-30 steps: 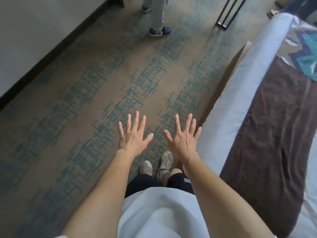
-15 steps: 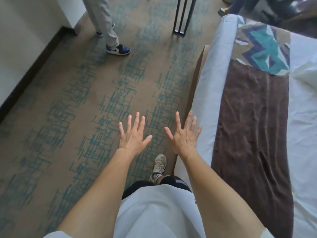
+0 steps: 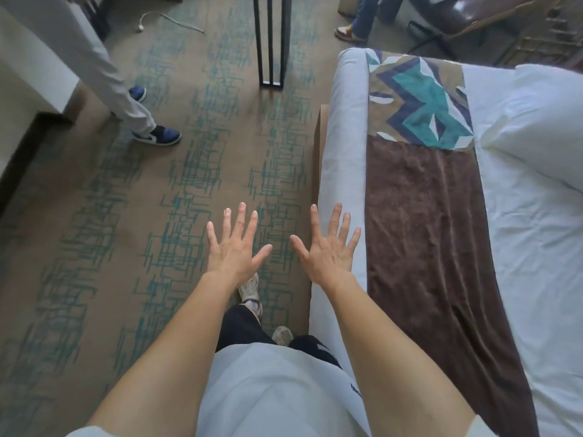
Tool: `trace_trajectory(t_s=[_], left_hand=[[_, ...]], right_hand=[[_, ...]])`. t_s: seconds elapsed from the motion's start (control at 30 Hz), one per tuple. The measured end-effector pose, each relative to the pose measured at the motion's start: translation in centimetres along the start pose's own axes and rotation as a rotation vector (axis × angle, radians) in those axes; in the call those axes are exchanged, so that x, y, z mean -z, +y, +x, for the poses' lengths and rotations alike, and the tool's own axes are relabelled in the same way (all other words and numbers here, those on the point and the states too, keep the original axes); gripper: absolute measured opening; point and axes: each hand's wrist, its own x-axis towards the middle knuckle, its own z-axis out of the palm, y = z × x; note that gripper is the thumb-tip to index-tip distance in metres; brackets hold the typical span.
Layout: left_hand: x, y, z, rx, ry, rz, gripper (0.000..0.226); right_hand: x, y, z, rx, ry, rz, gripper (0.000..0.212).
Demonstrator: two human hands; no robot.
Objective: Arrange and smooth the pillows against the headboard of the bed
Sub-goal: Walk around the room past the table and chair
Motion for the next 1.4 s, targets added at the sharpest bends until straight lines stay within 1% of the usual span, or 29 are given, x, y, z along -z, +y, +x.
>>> trace_trajectory(t_s=[0.17, 0.4, 0.67, 0.87, 1.03, 1.17, 1.4], left_hand=[[2.6, 0.3, 7.8, -0.066, 0.003, 0.010, 0.086], [7.3, -0.2, 18.9, -0.121, -0.026, 0.022, 0.084], [11.9, 0.7, 29.8, -0.191, -0.036, 0.043, 0.081], [13.3, 2.6, 36.2, -0.198, -0.072, 0.057, 0.082], [14.6, 6.0, 42.2, -0.158, -0.047, 0.015, 0.080], [16.0, 7.9, 45.2, -0.141, -0.039, 0.017, 0.079], [18.6, 9.4, 51.3, -0.113, -0.052, 0.025, 0.078]], right_hand=[[2.1, 0.1, 6.4, -0.062, 0.025, 0.010, 0.082], [5.6, -1.6, 16.1, -0.142, 0.008, 0.047, 0.083], [9.5, -2.6, 26.5, -0.204, 0.040, 0.082, 0.083], [11.8, -0.3, 32.8, -0.216, 0.049, 0.093, 0.083], [13.8, 2.9, 39.3, -0.191, 0.054, 0.073, 0.083], [15.5, 5.3, 43.4, -0.197, 0.050, 0.055, 0.083], [18.3, 6.5, 50.9, -0.189, 0.076, 0.045, 0.084]])
